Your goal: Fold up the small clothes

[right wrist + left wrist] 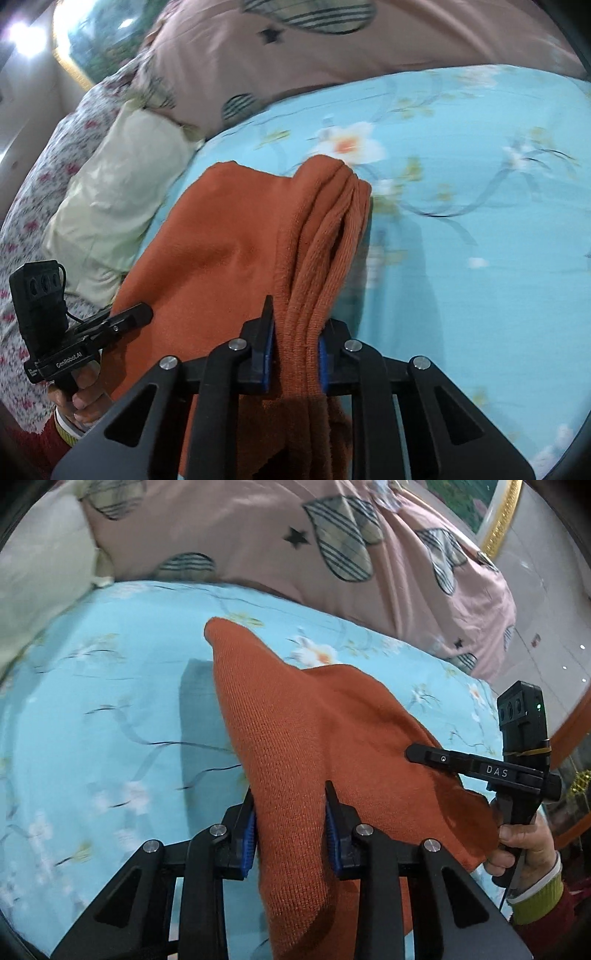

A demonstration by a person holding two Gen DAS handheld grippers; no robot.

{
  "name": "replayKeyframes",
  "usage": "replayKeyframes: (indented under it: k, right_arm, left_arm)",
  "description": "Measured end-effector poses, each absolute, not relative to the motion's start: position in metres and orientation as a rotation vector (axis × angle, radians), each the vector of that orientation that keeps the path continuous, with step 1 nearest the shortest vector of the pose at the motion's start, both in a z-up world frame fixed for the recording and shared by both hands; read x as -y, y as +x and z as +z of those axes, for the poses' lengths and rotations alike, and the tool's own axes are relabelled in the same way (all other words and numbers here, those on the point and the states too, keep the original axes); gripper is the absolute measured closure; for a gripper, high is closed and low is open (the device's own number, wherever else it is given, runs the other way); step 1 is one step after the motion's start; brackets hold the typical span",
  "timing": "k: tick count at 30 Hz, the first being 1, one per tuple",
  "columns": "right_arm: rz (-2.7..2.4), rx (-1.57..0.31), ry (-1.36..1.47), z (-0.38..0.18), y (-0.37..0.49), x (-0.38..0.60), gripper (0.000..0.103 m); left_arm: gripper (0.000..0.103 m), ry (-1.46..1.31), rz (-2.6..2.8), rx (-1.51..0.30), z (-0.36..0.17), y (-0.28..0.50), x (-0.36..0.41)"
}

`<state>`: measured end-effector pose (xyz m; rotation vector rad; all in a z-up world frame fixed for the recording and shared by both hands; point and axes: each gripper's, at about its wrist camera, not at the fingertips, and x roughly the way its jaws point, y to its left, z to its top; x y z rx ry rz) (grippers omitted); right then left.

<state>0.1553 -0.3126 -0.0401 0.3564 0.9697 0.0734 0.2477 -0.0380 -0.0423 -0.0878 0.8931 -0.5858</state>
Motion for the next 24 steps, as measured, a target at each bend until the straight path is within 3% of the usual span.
replayKeyframes:
  k: [4, 9, 14, 18, 24]
  right_arm:
    - [0.130, -0.971, 0.316, -0.044, 0.165, 0.282, 0.084]
    - [0.151, -1.021, 0.295, -0.069, 0.173, 0.265, 0.085]
    - [0.115, -1.069, 0.311, -0.092, 0.167, 0.270, 0.077]
    - [0.052, -1.046, 0.303, -0.077, 0.161, 0.281, 0.064]
    - [0.055, -0.942, 0.270, -0.036, 0.167, 0.276, 0.064]
  left_arm:
    - [0.072, -0.100, -0.541, -0.875, -0.044, 0.233, -0.001]
    - [0.070, -0.129, -0.472, -0.967, -0.085, 0.230, -0.029]
    - [0.051, -0.107, -0.428, -0.984, -0.098, 0.226, -0.036]
    - [0.050, -0.046, -0.391, -0.944, -0.085, 0.217, -0.044]
    - [0.055, -0.037, -0.355, -0.884, -0.063, 0.206, -0.057]
